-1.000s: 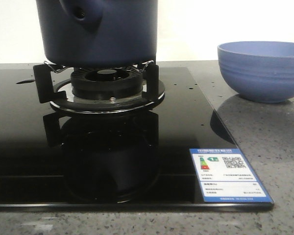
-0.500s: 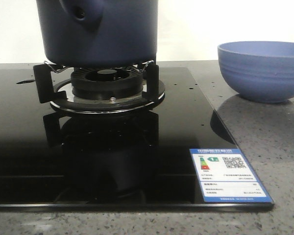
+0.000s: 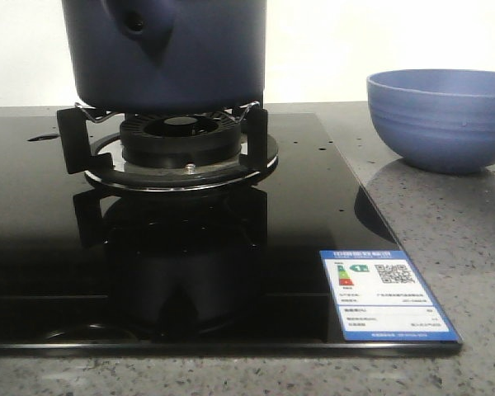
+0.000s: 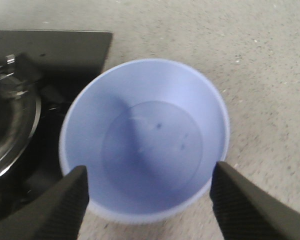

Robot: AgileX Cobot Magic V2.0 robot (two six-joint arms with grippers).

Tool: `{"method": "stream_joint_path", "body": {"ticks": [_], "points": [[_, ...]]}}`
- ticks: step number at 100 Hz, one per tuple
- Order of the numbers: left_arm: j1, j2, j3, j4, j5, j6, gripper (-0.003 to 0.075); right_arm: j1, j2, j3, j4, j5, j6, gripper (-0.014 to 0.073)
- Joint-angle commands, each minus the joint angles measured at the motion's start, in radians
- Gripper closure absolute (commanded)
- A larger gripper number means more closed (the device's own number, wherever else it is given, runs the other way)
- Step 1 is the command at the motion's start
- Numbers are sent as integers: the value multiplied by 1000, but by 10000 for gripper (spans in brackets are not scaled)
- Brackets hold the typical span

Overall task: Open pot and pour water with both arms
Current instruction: 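Lift the light blue bowl with the right gripper toward the pot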

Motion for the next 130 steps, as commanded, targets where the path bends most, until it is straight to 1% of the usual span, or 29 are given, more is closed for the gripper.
{"method": "stream_joint_path", "body": {"ticks": [1, 25, 44, 50, 55, 59, 61, 62, 64, 66, 69, 73, 76, 79, 81, 98, 130], "points": [[36, -44, -34, -3, -63, -2, 387, -28, 78, -99, -14, -8, 4, 123], [97, -58, -34, -3, -51, -2, 387, -39, 295, -274, -162, 150, 5, 123], [103, -60, -34, -3, -49, -2, 387, -39, 411, -306, -177, 167, 5, 124], [103, -60, -34, -3, -49, -2, 387, -39, 438, -306, -177, 169, 5, 139], [103, -60, -34, -3, -49, -2, 387, -39, 462, -306, -177, 171, 5, 184], [103, -60, -34, -3, -49, -2, 387, -39, 472, -306, -177, 171, 5, 246], [103, -60, -34, -3, -49, -2, 387, -39, 478, -306, -177, 171, 5, 298], [103, -60, -34, -3, -49, -2, 387, -39, 481, -306, -177, 171, 5, 298], [103, -60, -34, -3, -49, -2, 387, -39, 481, -306, -177, 171, 5, 341], [103, -60, -34, -3, -49, -2, 387, -39, 483, -306, -177, 171, 5, 400], [103, -60, -34, -3, -49, -2, 387, -39, 483, -306, -177, 168, 5, 445], [103, -60, -34, -3, -49, -2, 387, -39, 483, -306, -177, 168, 5, 543], [103, -60, -34, -3, -49, -2, 387, -39, 483, -307, -177, 168, 5, 582], [103, -60, -34, -3, -49, -2, 387, -39, 483, -312, -177, 168, 5, 643], [103, -60, -34, -3, -49, -2, 387, -39, 483, -317, -175, 171, 5, 663], [103, -60, -34, -3, -49, -2, 387, -39, 478, -377, -128, 203, 5, 657], [103, -58, -34, -3, -45, -2, 387, -37, 483, -619, -31, 385, 5, 655]]}}
